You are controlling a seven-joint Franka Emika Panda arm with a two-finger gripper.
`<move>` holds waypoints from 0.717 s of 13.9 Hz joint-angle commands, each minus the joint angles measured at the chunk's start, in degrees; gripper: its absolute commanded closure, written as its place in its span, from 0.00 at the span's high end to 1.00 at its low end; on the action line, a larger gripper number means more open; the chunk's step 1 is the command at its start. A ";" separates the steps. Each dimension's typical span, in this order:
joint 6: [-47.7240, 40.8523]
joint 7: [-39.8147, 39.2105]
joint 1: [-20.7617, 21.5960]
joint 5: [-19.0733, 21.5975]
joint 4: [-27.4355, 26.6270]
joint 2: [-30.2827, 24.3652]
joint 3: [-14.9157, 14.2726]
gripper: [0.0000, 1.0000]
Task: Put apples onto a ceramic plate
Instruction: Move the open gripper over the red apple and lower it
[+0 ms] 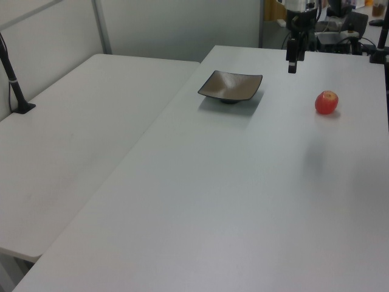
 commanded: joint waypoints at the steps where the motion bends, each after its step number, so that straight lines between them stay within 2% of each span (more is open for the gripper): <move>1: 1.39 0.09 -2.23 -0.09 -0.60 -1.50 -0.05 1.00; 4: 4.90 -0.26 -4.68 -1.06 -1.30 -1.15 -0.49 1.00; 10: 11.05 -0.52 -8.11 -7.65 -8.59 -0.89 -0.84 1.00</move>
